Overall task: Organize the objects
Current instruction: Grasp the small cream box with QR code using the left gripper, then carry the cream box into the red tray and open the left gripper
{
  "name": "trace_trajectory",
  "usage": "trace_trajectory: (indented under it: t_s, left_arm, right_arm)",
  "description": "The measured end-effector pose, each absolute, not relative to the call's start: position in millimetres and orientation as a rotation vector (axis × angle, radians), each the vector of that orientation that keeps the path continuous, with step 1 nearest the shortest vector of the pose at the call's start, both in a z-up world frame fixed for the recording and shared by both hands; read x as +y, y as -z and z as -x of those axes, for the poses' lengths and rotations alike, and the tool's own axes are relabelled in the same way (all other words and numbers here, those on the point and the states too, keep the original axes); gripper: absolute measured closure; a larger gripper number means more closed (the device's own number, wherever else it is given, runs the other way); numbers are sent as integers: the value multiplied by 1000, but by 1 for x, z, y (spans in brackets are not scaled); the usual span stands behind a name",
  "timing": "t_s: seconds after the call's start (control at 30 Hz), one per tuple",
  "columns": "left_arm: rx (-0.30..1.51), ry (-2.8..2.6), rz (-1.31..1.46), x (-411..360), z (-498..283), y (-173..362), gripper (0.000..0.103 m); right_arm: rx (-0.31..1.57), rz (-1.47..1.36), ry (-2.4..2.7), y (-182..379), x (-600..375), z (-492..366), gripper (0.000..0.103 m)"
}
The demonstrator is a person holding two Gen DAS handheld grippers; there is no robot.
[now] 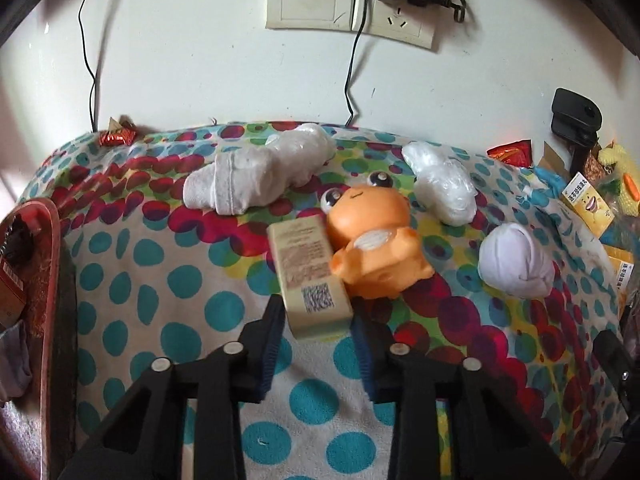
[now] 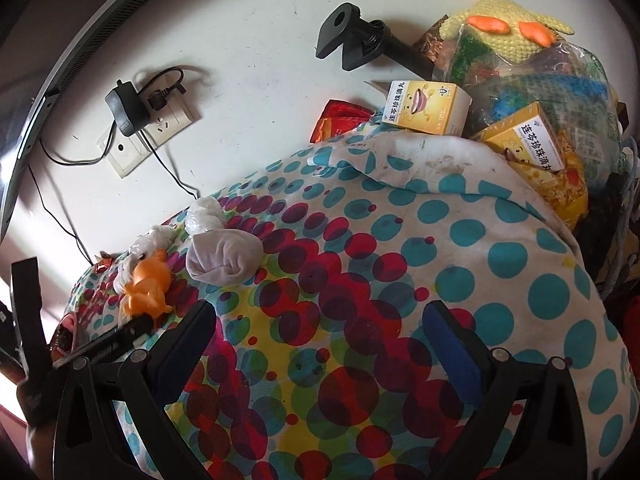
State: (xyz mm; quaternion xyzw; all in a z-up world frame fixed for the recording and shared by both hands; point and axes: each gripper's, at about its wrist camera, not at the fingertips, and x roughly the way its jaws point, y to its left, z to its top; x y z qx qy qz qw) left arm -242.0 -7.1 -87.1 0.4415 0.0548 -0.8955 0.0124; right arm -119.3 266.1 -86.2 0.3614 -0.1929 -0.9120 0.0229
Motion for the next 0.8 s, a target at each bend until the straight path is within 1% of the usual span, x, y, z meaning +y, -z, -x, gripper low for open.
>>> trace_trajectory:
  t_s: [0.23,0.33,0.57,0.8]
  left_arm:
    - [124,2842,-1327,-9,220,75,73]
    - [48,2879,-1286,-1,204,59,73]
    - [-84,2959,-1139,2,166,5,73]
    - [-109,2956,-1004,-24,144,-42,73]
  right_arm:
    - [-595,-1117,2828,86,266,119,0]
    - [-595,-1119,2832,86,266,120,0]
    - [-593,-1137,2832,88,267,121,0]
    - [-571,-1162,2834,89,265,123,0]
